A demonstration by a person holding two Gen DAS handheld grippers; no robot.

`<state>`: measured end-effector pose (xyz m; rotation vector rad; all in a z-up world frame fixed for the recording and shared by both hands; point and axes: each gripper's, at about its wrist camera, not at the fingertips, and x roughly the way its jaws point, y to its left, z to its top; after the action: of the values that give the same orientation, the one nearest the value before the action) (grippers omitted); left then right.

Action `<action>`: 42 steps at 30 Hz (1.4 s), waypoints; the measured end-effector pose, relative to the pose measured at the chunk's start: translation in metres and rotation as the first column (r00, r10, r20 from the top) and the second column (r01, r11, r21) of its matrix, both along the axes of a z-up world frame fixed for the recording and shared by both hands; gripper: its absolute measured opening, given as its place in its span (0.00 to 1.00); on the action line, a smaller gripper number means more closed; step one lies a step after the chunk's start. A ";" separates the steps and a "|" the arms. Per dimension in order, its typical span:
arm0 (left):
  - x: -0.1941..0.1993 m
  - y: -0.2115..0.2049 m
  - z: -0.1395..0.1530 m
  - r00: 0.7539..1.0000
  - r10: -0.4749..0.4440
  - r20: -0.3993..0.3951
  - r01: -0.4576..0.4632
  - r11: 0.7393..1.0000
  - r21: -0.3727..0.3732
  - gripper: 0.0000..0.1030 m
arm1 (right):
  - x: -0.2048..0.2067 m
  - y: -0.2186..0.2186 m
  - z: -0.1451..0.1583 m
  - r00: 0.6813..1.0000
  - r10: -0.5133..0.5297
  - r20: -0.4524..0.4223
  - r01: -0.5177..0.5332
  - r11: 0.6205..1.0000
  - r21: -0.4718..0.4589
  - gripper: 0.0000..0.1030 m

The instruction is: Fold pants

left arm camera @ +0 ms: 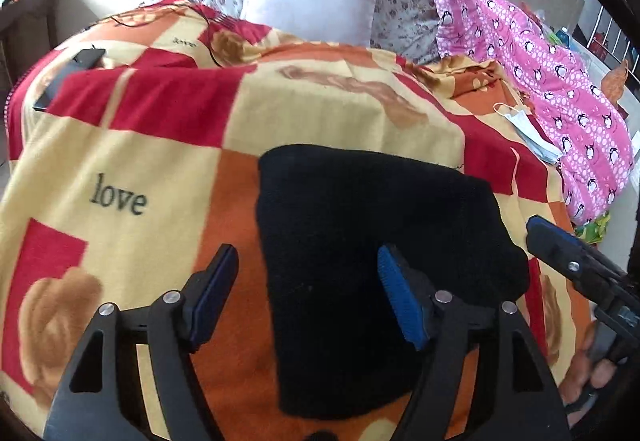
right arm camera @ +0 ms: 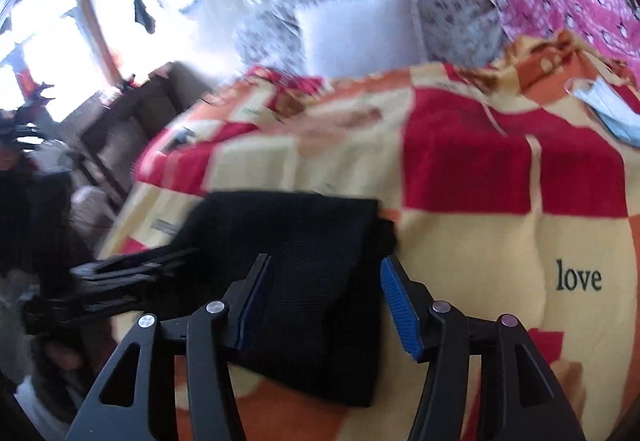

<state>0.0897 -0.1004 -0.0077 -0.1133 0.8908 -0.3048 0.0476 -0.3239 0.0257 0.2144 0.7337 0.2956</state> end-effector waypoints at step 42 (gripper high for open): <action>-0.087 -0.001 0.012 0.985 0.085 0.153 -0.109 0.982 0.156 0.76 | -0.070 0.039 0.000 1.000 0.001 -0.003 -0.001 0.995 -0.096 0.76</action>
<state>0.0026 -0.1016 0.0044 0.0176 0.7593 -0.1454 -0.0222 -0.2844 0.0256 0.1239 0.7495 0.2602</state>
